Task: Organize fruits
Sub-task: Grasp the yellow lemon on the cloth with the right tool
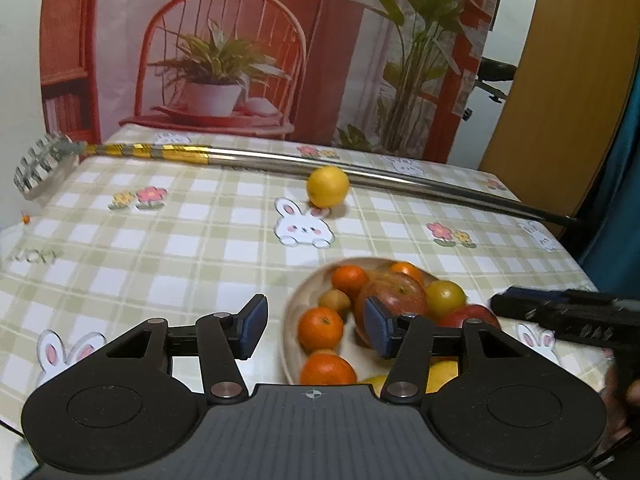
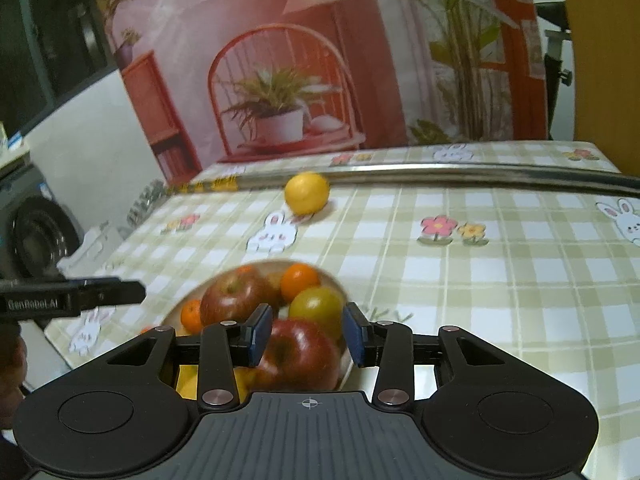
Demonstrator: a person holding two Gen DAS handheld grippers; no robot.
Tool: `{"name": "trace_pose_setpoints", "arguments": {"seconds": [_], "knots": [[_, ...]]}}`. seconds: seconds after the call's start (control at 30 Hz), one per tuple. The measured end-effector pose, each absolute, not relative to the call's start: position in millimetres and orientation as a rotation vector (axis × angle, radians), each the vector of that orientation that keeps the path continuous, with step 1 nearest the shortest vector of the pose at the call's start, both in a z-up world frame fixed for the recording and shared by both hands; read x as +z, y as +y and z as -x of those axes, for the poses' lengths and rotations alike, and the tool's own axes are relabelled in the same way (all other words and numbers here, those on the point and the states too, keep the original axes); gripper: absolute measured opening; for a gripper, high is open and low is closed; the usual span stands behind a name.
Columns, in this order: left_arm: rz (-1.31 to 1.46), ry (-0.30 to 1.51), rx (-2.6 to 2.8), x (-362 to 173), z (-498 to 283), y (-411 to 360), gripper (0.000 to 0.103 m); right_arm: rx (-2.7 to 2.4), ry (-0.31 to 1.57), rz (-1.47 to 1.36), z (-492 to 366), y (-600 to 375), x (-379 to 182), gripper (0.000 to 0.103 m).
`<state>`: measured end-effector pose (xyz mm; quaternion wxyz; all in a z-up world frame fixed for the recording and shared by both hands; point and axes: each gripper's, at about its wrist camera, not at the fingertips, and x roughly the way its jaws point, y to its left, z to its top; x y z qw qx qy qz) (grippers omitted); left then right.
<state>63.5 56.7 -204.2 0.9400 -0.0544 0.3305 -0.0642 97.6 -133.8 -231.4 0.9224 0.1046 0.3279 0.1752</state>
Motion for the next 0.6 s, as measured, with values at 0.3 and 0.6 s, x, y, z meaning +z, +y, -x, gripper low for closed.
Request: {"name": "trace_pose_setpoints", "arguments": {"seconds": [0.3, 0.6], "knots": [[0.1, 0.637, -0.123, -181.0, -77.0, 74.0, 0.063, 0.305, 0.619, -0.198, -127.8, -156.3, -204.4, 0.038], [0.082, 0.608, -0.146, -170.0, -92.5, 84.9, 0.085, 0.304, 0.602, -0.125, -166.2, -145.0, -202.4, 0.042]]}}
